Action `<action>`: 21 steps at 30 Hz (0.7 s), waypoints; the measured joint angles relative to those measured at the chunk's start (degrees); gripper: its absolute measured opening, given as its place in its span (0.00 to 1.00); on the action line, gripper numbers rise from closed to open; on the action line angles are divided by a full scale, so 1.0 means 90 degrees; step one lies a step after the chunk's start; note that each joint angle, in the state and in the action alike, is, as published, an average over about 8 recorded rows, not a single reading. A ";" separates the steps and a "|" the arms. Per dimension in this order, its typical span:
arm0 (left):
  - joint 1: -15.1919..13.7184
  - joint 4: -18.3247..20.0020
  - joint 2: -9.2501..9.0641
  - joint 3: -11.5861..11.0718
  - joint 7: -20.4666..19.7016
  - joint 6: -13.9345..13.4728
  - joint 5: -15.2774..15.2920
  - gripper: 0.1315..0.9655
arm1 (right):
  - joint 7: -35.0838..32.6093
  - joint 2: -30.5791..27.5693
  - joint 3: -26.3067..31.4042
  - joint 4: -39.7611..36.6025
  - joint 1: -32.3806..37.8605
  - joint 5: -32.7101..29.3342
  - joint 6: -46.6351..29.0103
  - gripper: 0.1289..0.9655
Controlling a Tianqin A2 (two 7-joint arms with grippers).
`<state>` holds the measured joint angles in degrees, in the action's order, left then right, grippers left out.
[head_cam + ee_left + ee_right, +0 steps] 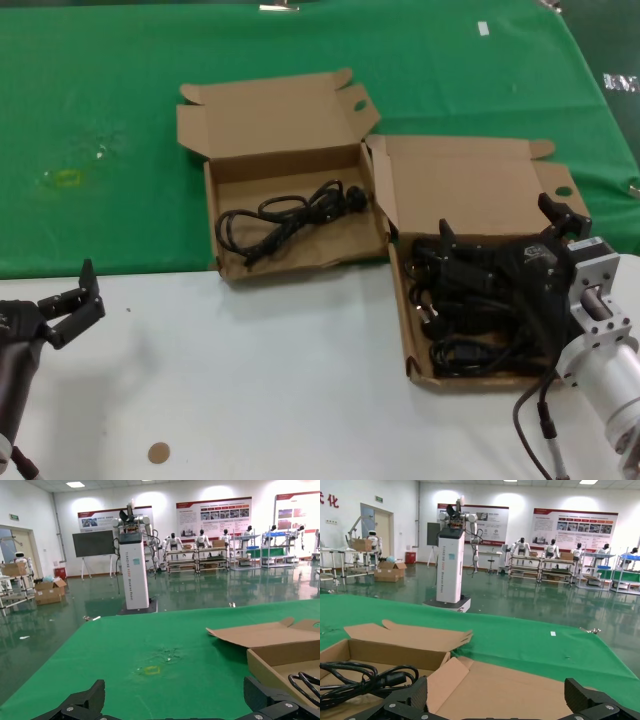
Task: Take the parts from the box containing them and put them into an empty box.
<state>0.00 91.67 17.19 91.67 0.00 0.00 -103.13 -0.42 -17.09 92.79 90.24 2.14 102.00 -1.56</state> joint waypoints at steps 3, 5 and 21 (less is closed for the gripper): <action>0.0000 0.0000 0.0000 0.0000 0.0000 0.0000 0.0000 1.00 | 0.0000 0.0000 0.0000 0.0000 0.0000 0.0000 0.0000 1.00; 0.0000 0.0000 0.0000 0.0000 0.0000 0.0000 0.0000 1.00 | 0.0000 0.0000 0.0000 0.0000 0.0000 0.0000 0.0000 1.00; 0.0000 0.0000 0.0000 0.0000 0.0000 0.0000 0.0000 1.00 | 0.0000 0.0000 0.0000 0.0000 0.0000 0.0000 0.0000 1.00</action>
<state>0.00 91.67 17.19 91.67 0.00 0.00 -103.13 -0.42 -17.09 92.79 90.24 2.14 102.00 -1.56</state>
